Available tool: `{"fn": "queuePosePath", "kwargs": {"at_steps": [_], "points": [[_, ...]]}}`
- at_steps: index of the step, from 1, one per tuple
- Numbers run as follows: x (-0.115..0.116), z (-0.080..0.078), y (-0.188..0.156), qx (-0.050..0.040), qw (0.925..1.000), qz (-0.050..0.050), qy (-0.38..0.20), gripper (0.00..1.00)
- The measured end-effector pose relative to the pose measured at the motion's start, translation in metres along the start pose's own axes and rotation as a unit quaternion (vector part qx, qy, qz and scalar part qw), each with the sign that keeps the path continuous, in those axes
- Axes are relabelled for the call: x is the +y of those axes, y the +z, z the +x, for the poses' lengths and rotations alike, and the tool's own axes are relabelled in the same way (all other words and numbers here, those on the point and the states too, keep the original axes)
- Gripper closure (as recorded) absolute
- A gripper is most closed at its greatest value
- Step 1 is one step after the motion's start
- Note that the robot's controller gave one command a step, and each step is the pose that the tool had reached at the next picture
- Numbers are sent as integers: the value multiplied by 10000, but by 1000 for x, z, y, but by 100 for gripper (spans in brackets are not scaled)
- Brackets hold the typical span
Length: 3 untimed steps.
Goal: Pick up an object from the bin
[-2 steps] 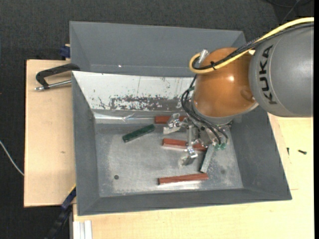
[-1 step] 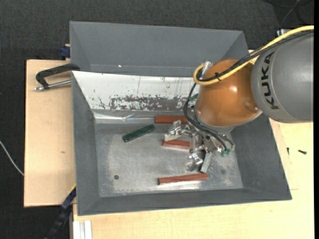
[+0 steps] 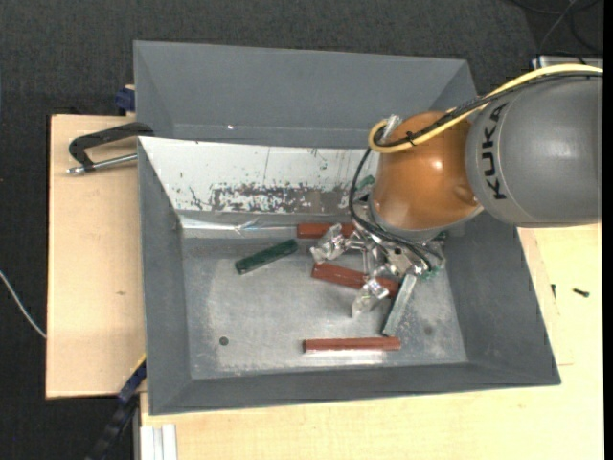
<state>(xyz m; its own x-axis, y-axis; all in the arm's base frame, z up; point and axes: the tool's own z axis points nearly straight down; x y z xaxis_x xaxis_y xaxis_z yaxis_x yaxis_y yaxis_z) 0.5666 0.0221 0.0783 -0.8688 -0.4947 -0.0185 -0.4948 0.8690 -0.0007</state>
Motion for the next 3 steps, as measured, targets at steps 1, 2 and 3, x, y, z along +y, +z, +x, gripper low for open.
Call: {"fn": "queuePosePath", "kwargs": {"at_steps": [1,2,3], "points": [[-2,3,3,33,9998,11,174,0],[-51,-10,0,79,9981,11,-610,100],[-51,-10,0,79,9981,9,-608,100]]}}
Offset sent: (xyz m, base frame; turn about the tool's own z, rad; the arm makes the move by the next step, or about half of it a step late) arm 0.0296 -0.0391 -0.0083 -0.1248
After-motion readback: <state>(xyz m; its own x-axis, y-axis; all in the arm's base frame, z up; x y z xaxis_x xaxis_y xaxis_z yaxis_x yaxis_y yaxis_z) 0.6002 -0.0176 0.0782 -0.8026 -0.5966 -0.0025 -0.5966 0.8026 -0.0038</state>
